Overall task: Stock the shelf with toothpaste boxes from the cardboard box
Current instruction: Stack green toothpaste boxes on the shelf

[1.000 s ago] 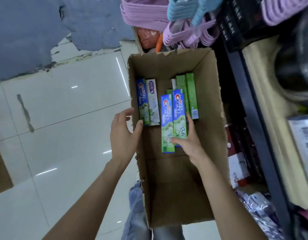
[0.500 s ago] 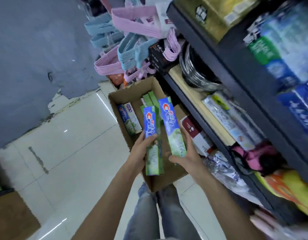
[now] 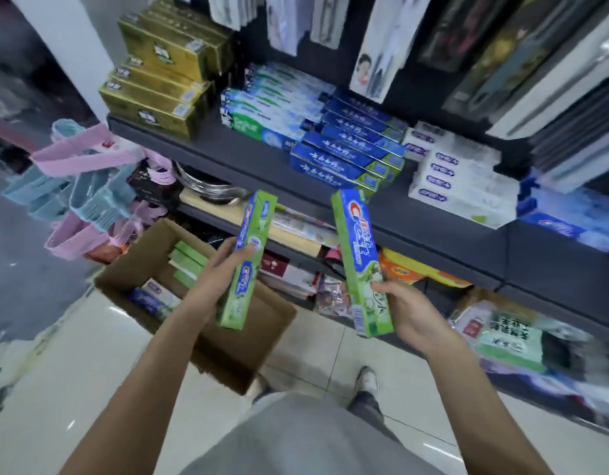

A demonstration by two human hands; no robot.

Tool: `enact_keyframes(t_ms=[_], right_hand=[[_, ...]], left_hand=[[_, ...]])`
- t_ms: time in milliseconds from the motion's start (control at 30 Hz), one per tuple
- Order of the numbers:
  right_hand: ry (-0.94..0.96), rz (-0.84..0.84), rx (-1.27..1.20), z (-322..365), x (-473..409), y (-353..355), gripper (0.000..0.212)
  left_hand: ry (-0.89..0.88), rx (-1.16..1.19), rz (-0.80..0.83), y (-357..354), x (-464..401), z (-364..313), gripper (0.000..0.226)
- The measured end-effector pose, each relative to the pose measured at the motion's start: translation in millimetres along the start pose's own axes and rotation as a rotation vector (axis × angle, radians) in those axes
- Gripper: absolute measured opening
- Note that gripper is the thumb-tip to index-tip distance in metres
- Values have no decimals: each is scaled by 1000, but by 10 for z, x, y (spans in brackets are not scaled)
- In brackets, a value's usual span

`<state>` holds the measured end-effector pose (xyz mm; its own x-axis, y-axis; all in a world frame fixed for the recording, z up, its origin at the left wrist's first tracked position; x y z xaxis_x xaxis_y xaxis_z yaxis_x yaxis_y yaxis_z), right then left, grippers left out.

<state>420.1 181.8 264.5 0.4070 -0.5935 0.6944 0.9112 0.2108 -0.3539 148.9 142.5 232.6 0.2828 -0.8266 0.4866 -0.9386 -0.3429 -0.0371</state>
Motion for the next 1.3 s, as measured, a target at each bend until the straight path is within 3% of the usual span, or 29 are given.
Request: enact_keyframes(t_ms=[167, 300, 433, 533, 700, 900, 967, 1033, 1100, 1133, 1200, 1233, 1300], right_hand=[[123, -373, 205, 182, 360, 987, 45], [225, -482, 502, 339, 798, 1865, 29], [296, -634, 940, 541, 1151, 2962, 27], [384, -736, 1144, 790, 1224, 3664, 35], [536, -933, 1559, 1438, 811, 4321, 40], [584, -867, 1542, 1770, 110, 4480, 42], [598, -933, 1514, 1698, 45, 4482, 44], [734, -983, 1382, 1639, 117, 4406, 46], [821, -786, 1097, 1596, 366, 4192, 46], [809, -599, 1034, 1548, 469, 4090, 48], [776, -315, 1197, 1434, 579, 3992, 63], [749, -298, 1357, 1401, 600, 4013, 68], [755, -478, 1496, 1434, 600, 4197, 60]], left_hand=[[-54, -141, 89, -911, 96, -77, 5], [-57, -225, 42, -1739, 202, 104, 13], [-39, -232, 92, -2594, 293, 230, 15], [-154, -339, 181, -3109, 366, 216, 8], [-370, -477, 275, -3657, 425, 104, 42], [-472, -649, 267, -3962, 345, -58, 48], [-492, -752, 265, -4049, 303, -142, 50], [-535, -934, 282, -4175, 218, -223, 53], [-593, -1163, 304, -4370, 108, -271, 51], [-633, -1261, 323, -4496, 49, -281, 49], [-719, -1386, 383, -4805, -41, -288, 46], [-771, -1428, 417, -4973, -73, -295, 47], [-897, -1481, 452, -5304, -113, -312, 50]])
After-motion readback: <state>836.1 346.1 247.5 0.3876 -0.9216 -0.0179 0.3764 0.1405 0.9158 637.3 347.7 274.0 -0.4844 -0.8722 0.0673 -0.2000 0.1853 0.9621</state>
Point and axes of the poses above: each hand's wrist, its own x-axis away from the middle knuckle, its own y-axis out of the back of the hand, z = x × y, the point moved 2 cm from there along -x, towards the middle knuckle, and after that the axes turned 4 degrees about -y, right-handed, at the moved point
